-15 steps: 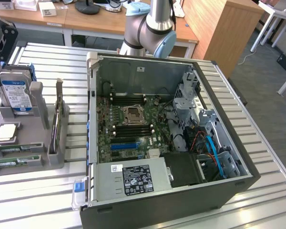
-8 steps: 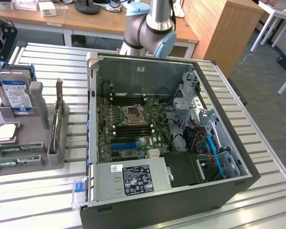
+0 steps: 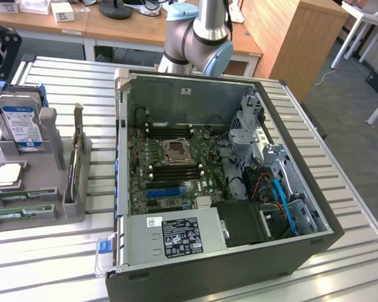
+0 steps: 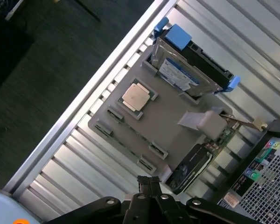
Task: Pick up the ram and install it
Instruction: 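Pick up the ram and move it above insertion slot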
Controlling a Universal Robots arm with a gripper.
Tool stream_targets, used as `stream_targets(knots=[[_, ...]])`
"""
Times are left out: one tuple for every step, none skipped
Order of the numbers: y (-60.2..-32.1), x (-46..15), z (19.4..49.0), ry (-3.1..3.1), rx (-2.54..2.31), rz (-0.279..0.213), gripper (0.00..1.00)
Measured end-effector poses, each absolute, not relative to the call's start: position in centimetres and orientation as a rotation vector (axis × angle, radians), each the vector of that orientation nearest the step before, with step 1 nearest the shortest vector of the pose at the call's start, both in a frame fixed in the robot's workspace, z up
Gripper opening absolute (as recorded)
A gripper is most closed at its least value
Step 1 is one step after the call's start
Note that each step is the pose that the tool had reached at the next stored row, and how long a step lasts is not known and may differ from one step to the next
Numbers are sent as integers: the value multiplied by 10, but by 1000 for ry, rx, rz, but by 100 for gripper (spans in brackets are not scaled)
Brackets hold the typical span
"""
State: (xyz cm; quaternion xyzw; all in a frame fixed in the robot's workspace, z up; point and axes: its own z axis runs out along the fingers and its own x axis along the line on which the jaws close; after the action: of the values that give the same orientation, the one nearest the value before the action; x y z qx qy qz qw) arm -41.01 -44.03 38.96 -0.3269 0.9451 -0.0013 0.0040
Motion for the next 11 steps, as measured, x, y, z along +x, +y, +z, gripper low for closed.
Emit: stream_targets(knots=[[-440,-410,390,2956,-1040,-6,11],[-440,-410,390,2951,-1056,-8,11],[-440,-410,390,2946,-1073,-9,11],[-440,-410,390,2940,-1089,-11,11],[-440,-410,390,2934,-1105,-13,11],[-440,-410,390,2928,-1122,-15,11],[-440,-410,390,2923,-1138,-17,11],[-440,-411,390,2917,-1155,-20,11],[-440,-411,390,2911,-1171,-22,11],[-440,-411,390,2905,-1187,-24,11],[-440,-411,390,2898,-1204,-27,11]])
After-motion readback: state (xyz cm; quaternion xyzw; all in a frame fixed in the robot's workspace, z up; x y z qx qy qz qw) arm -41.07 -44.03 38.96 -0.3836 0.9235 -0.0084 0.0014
